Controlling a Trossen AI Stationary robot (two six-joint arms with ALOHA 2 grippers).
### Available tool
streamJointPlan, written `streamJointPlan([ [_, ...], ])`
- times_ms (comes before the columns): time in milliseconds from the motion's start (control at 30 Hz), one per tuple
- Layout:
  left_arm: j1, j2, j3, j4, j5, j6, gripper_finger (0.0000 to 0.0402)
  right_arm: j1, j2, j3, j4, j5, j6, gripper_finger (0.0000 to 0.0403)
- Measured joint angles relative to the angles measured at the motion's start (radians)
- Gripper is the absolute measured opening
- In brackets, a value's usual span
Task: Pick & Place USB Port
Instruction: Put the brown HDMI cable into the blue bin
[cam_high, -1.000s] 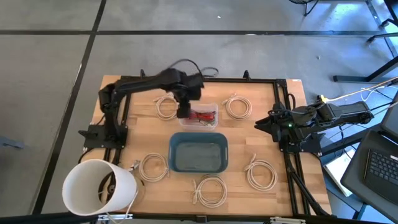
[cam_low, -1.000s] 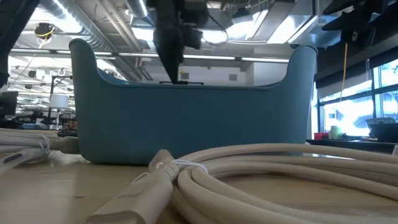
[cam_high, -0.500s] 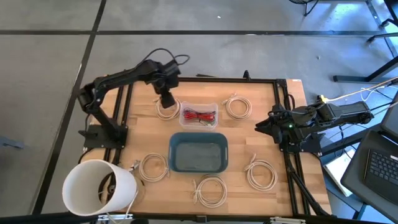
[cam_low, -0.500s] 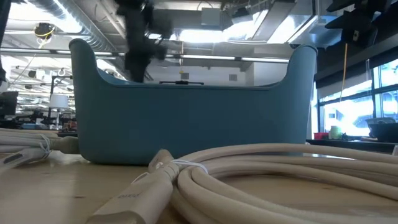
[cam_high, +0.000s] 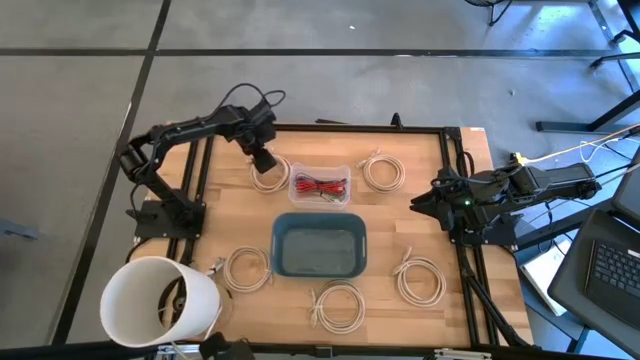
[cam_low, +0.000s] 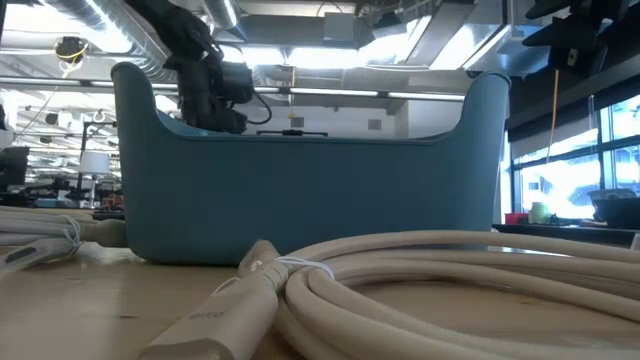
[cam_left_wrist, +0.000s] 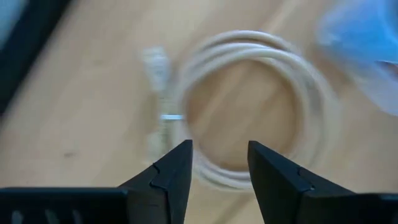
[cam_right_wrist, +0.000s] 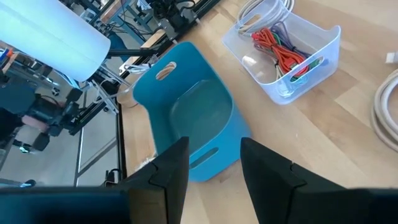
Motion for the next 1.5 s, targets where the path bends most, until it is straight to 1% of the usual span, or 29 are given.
streamJointPlan([
  [33,0.008,0.0,0.0,0.003,-0.016,0.001,0.015,0.0,0.0,0.0,0.0,0.0,0.0,0.0147],
  [200,0.039,0.007,0.0,0.004,-0.013,0.004,0.0168,0.0,0.0,0.0,0.001,0.023,0.0,0.0147],
  [333,0.038,0.044,0.0,0.013,-0.013,-0.005,0.0181,0.0,0.0,0.0,0.001,0.034,0.0,0.0147],
  [433,0.038,0.086,0.0,0.049,-0.016,-0.053,0.0186,0.0,0.0,0.0,0.001,0.034,0.002,0.0147],
  [600,0.036,0.15,0.0,0.089,-0.046,-0.089,0.0187,0.0,0.0,0.0,0.001,0.034,0.022,0.0147],
  [767,0.029,0.207,0.0,0.099,-0.114,-0.074,0.0187,0.0,0.0,0.0,0.002,0.034,0.023,0.0147],
  [1033,0.03,0.283,0.003,0.138,-0.098,-0.063,0.0184,0.0,0.0,0.0,0.002,0.034,0.029,0.0147],
  [1100,0.029,0.296,0.007,0.124,-0.093,-0.057,0.0168,0.0,0.0,0.0,0.002,0.034,0.03,0.0147],
  [1133,0.027,0.303,0.007,0.115,-0.091,-0.056,0.0152,0.0,0.0,0.0,0.002,0.034,0.03,0.0147],
  [1200,0.019,0.304,0.007,0.109,-0.098,-0.063,0.0104,0.0,0.0,0.0,0.002,0.034,0.03,0.0147],
  [1267,0.01,0.295,0.005,0.107,-0.104,-0.067,0.0047,0.0,0.0,0.0,0.002,0.034,0.03,0.0147],
  [1333,0.002,0.275,0.002,0.087,-0.122,-0.076,0.0043,0.0,0.0,0.0,0.002,0.034,0.03,0.0147],
  [1400,-0.004,0.248,0.003,0.025,-0.156,-0.09,0.0043,0.0,0.0,0.0,0.002,0.034,0.03,0.0147],
  [1500,-0.018,0.186,0.023,-0.046,-0.231,-0.097,0.0043,0.0,0.0,0.0,0.002,0.034,0.03,0.0147],
])
